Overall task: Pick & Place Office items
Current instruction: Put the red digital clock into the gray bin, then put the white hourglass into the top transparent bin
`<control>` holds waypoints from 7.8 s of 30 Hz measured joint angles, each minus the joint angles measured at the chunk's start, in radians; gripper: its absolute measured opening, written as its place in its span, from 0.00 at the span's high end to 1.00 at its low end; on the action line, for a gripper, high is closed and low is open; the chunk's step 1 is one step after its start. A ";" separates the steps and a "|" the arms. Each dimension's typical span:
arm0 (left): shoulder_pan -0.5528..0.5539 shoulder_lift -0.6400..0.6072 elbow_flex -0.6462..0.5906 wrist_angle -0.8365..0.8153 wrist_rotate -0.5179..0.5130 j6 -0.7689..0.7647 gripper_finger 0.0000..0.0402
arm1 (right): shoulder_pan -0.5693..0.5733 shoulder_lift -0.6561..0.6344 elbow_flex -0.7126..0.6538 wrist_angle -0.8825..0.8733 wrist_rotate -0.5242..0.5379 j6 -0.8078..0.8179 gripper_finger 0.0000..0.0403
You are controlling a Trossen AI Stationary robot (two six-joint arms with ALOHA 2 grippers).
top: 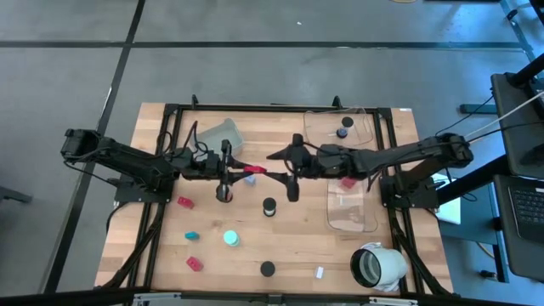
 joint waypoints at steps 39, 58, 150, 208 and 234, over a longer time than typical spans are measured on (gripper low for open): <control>0.618 0.000 0.000 -1.007 -0.072 -0.359 0.84 | 0.015 -0.173 0.000 -0.465 0.056 0.124 0.25; 0.631 0.000 0.000 -1.033 -0.078 -0.349 0.79 | 0.015 -0.173 0.000 -0.465 0.056 0.123 0.25; 0.111 -0.203 0.136 -0.870 0.031 -0.261 0.54 | 0.117 0.348 -0.002 -0.156 -0.006 0.039 0.03; 0.111 -0.202 0.136 -0.914 0.027 -0.252 0.54 | -0.159 -0.133 -0.001 -0.711 0.341 0.192 0.47; 0.111 -0.202 0.136 -0.967 -0.010 -0.208 0.54 | -0.610 -0.163 -0.437 -0.363 0.302 0.329 0.47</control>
